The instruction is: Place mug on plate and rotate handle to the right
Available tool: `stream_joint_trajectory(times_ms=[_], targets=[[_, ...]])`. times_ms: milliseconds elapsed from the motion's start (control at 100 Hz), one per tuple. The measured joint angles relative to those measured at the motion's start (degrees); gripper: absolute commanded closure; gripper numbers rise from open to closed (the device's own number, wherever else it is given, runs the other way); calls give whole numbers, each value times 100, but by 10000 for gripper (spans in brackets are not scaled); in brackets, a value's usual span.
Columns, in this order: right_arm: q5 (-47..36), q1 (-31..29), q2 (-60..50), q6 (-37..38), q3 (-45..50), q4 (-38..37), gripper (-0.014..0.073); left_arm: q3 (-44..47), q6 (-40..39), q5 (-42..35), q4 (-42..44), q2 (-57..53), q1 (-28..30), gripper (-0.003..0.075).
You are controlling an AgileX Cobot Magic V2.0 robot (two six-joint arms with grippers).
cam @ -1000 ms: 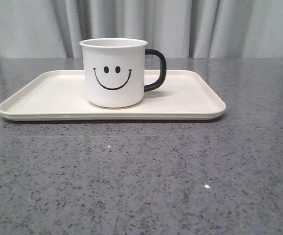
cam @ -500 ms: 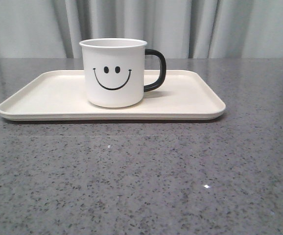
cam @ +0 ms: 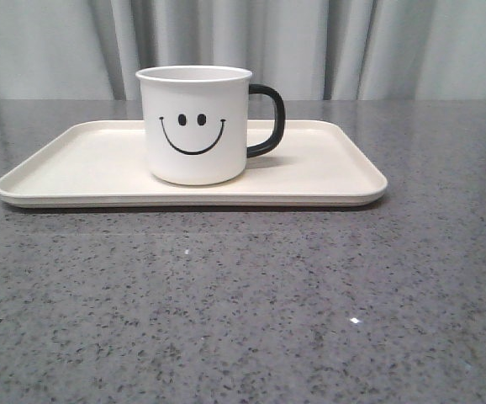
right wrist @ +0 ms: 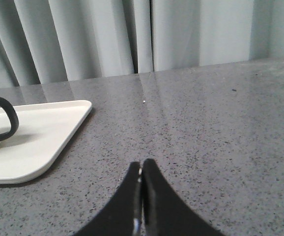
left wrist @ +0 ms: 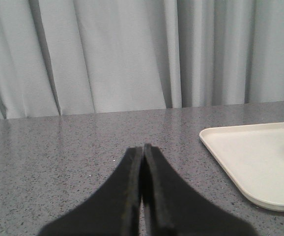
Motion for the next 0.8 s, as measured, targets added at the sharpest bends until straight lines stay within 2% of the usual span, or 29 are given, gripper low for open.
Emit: stream_joint_trajectory(times_ms=[500, 670, 800], targets=[[-12, -11, 0, -21, 0, -10, 714, 0, 0, 0, 30, 0, 0, 740], [112, -11, 0, 21, 0, -289, 714, 0, 0, 0, 30, 0, 0, 740], [172, -11, 0, 444, 0, -666, 714, 0, 0, 0, 30, 0, 0, 740]])
